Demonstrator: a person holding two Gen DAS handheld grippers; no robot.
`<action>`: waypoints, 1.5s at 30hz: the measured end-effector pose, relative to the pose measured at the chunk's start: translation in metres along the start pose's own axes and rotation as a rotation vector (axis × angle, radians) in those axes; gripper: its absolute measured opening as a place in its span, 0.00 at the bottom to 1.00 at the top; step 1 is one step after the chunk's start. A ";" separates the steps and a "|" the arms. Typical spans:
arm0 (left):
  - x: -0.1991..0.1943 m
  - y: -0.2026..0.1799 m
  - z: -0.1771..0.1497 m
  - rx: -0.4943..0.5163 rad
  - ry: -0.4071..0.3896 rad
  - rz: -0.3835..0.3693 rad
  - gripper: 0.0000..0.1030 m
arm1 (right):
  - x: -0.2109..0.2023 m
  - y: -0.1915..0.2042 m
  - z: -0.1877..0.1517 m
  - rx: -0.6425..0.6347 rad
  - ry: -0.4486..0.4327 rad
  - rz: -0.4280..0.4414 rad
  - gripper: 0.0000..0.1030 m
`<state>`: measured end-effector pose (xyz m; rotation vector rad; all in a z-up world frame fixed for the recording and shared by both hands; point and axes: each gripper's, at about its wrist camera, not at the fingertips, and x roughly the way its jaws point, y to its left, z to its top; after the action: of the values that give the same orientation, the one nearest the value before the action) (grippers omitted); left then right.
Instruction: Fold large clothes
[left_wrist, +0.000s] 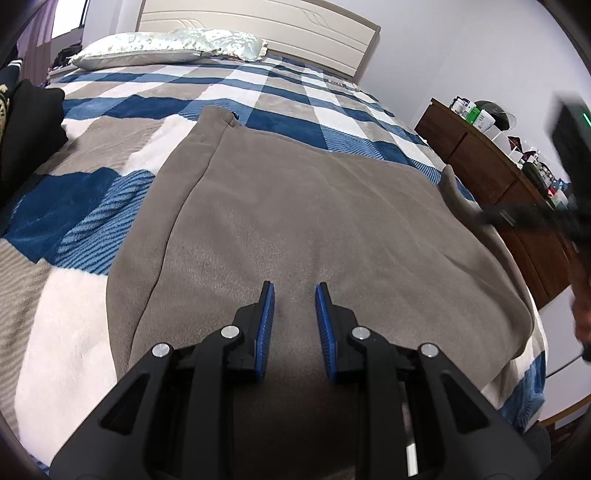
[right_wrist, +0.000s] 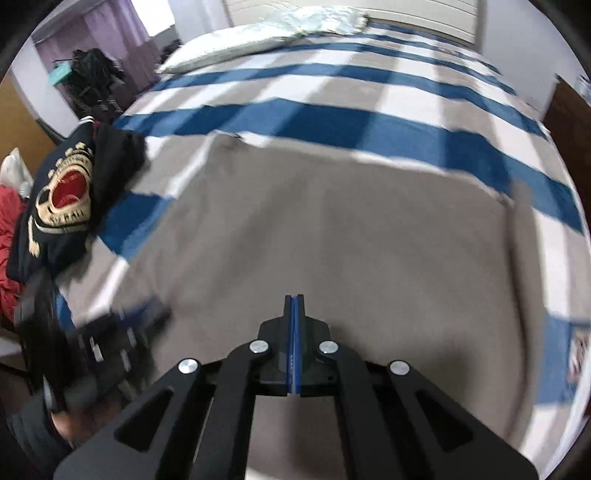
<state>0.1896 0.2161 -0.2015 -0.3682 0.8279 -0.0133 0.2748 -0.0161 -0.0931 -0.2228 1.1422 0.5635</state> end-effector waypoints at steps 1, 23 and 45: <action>0.001 0.000 0.000 0.002 0.005 0.003 0.23 | -0.005 -0.009 -0.008 0.014 -0.003 -0.010 0.00; 0.020 -0.006 -0.006 0.105 0.080 0.020 0.25 | 0.087 -0.097 -0.096 0.371 0.145 0.019 0.00; -0.103 -0.002 -0.051 0.085 -0.022 0.193 0.55 | -0.017 -0.127 -0.229 0.570 -0.321 0.337 0.47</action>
<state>0.0831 0.2138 -0.1589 -0.2072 0.8360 0.1351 0.1546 -0.2306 -0.1864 0.5426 0.9845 0.5220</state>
